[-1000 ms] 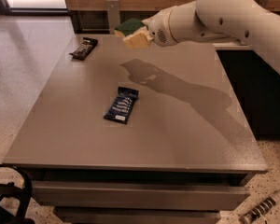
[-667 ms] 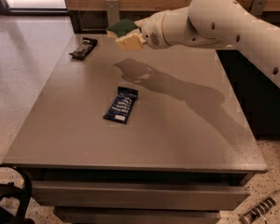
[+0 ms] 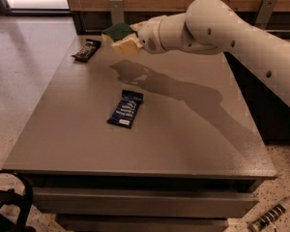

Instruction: Move sponge near rxbar chocolate

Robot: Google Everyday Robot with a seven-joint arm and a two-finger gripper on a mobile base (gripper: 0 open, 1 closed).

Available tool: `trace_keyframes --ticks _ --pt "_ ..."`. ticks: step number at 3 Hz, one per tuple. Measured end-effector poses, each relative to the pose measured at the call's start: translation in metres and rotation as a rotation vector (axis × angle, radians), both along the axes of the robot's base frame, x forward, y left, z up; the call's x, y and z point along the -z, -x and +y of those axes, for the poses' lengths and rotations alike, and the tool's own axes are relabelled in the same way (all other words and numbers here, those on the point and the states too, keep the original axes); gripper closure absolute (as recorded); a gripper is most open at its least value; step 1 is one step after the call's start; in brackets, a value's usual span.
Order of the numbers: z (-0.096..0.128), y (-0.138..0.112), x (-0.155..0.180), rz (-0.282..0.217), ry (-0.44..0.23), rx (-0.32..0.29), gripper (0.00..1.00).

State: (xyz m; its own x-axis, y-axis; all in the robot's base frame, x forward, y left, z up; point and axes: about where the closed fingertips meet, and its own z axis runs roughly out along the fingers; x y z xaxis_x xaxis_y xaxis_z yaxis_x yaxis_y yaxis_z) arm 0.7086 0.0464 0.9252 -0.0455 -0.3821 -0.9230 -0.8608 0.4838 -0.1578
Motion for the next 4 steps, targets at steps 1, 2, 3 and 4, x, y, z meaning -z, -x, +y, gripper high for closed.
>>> trace_keyframes --ticks 1,2,3,4 --pt "-0.001 -0.015 0.009 0.031 0.004 0.02 1.0" --pt "0.001 -0.053 0.025 0.072 0.01 0.032 1.0" --pt "0.003 -0.075 0.036 0.097 0.013 0.043 1.0" --pt "0.005 -0.079 0.037 0.098 0.012 0.043 0.89"
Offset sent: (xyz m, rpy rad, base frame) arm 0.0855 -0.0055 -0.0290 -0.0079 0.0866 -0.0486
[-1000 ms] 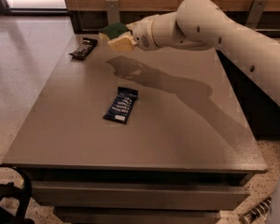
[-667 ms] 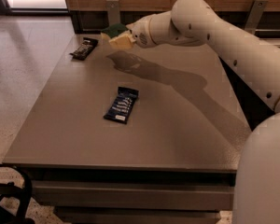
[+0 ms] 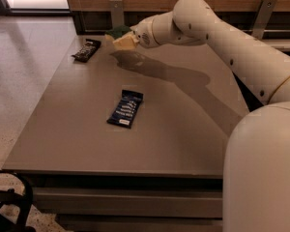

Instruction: Move sponge near rxbar chocolate

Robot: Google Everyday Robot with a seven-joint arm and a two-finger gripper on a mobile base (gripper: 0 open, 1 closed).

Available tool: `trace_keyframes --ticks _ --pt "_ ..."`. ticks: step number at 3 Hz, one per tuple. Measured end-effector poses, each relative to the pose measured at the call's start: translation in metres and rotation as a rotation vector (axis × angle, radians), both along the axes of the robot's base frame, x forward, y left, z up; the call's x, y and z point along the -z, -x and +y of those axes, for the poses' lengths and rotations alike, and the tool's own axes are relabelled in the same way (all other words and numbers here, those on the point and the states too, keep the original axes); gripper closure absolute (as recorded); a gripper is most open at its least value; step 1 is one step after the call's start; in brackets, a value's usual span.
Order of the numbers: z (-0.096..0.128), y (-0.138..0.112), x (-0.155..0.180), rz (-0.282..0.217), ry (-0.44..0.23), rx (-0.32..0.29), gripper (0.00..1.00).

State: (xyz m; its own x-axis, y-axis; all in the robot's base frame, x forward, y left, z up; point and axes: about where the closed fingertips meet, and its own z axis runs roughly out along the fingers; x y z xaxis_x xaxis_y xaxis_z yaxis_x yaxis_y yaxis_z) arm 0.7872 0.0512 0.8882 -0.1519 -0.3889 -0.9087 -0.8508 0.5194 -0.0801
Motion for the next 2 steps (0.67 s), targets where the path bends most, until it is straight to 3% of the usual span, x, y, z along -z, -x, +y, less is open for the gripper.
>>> trace_keyframes --ticks 1,2 --pt "0.003 0.0002 0.0016 0.003 0.0 -0.004 0.65" --pt "0.007 0.0006 0.0037 0.006 0.0 -0.01 0.33"
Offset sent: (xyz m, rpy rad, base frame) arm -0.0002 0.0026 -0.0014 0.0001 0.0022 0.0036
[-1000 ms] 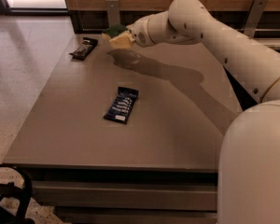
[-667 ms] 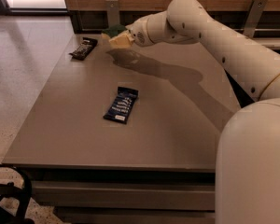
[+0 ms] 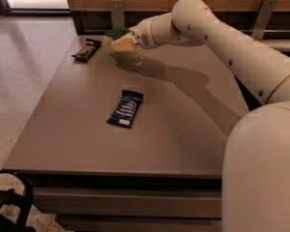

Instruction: Move sponge near rxbar chocolate

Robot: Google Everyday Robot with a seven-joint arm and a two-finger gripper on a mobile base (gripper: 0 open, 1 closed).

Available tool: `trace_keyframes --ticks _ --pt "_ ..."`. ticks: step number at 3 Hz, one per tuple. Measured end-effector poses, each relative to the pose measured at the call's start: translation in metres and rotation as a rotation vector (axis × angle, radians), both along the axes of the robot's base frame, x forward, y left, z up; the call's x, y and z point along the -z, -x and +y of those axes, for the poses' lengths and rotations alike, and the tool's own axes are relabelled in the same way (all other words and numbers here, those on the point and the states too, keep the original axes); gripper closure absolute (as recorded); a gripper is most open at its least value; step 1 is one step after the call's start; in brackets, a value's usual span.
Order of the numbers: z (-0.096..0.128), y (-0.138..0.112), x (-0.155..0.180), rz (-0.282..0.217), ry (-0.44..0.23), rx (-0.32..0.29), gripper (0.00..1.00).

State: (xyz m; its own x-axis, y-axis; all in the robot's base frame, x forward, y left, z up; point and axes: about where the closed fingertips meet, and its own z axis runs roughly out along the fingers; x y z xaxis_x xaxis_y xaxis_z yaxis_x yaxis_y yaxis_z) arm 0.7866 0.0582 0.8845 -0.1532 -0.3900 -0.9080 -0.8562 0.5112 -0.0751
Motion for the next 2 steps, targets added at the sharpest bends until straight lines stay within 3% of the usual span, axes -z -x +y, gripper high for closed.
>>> trace_keyframes --ticks 1,2 --pt "0.0024 0.0003 0.0013 0.002 0.0 -0.003 0.11" --pt "0.0048 0.0005 0.0026 0.004 0.0 -0.007 0.0"
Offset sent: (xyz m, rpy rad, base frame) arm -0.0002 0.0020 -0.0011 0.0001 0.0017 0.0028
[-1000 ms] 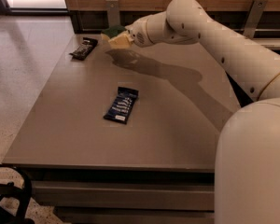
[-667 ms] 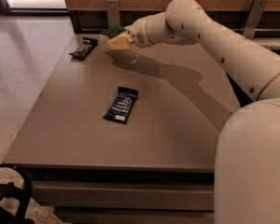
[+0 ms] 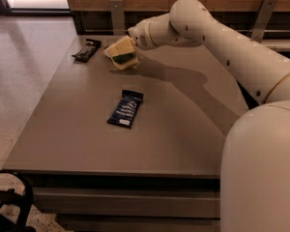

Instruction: Move sponge near rxbar chocolate

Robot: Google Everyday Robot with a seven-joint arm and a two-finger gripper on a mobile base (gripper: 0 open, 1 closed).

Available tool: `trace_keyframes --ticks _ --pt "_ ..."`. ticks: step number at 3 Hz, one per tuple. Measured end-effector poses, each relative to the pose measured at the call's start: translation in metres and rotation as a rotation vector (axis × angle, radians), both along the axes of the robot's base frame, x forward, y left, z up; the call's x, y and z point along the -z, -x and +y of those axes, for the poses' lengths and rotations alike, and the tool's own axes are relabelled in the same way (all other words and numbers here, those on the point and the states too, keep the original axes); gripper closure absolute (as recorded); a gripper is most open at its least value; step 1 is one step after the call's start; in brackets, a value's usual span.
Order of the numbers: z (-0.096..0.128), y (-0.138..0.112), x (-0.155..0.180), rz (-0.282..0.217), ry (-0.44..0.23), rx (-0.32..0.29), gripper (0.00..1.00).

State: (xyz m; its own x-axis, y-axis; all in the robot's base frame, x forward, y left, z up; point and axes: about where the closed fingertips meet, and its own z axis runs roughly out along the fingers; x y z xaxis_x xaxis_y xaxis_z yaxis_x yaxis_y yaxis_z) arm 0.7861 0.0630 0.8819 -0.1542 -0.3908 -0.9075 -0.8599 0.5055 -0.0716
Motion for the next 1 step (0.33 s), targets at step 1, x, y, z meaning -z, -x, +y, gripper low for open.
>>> trace_keyframes --ticks 1 --pt "0.0001 0.0 0.0001 0.0 0.0 0.0 0.0"
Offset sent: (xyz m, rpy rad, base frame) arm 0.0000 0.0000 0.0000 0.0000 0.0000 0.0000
